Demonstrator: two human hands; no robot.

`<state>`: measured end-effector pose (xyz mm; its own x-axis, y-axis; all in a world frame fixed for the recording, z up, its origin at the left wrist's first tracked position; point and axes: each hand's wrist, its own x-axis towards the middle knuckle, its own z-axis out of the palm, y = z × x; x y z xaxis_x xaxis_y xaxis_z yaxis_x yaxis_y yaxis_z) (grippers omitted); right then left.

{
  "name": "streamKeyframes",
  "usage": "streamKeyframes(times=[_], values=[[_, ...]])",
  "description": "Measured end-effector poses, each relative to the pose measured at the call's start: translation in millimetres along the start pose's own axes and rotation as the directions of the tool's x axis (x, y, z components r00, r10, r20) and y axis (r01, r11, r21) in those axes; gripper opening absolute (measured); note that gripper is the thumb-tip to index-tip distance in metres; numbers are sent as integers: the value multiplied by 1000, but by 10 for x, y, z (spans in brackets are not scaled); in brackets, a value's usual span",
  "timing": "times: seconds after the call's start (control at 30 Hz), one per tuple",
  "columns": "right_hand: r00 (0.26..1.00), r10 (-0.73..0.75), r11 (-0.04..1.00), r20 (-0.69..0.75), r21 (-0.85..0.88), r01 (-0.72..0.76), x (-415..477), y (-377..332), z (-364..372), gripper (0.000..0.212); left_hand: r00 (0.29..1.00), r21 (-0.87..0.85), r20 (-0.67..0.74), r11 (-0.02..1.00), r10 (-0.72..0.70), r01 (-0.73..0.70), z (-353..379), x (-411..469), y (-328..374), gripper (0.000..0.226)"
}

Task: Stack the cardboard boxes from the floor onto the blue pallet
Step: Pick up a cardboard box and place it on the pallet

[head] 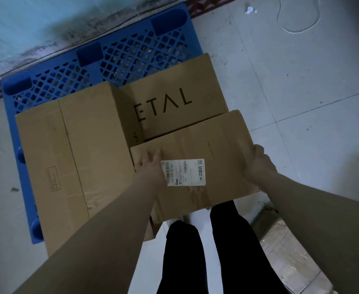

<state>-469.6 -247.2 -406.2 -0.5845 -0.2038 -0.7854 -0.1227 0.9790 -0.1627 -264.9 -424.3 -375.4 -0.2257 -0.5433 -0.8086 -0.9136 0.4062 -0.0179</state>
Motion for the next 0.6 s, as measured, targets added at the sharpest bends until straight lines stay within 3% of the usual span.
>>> streamKeyframes(times=[0.2, 0.3, 0.37, 0.43, 0.5, 0.6], values=[[998, 55, 998, 30, -3, -55, -76, -56, 46, 82, 999, -22, -48, 1000, -10, 9, -53, 15, -17, 100], [994, 111, 994, 10, -14, -111, -132, -137, 17, 98, 975, -125, -118, 977, -189, 174, -17, -86, -171, 104], [994, 103, 989, -34, -102, -106, -230, -217, 17, 104, 940, -125, -48, 935, -339, 331, 83, -229, -366, 115], [996, -52, 970, -74, -243, 33, -370, -365, 89, 98, 904, -70, 100, 904, -415, 423, 213, -350, -589, 128], [955, -296, 907, -10, -317, 278, -553, -598, 254, 89, 893, -75, 178, 899, -414, 432, 307, -420, -788, 130], [851, -496, 799, 173, -293, 525, -826, -1016, 596, 83, 922, -203, 118, 900, -368, 385, 334, -434, -1070, 102]])
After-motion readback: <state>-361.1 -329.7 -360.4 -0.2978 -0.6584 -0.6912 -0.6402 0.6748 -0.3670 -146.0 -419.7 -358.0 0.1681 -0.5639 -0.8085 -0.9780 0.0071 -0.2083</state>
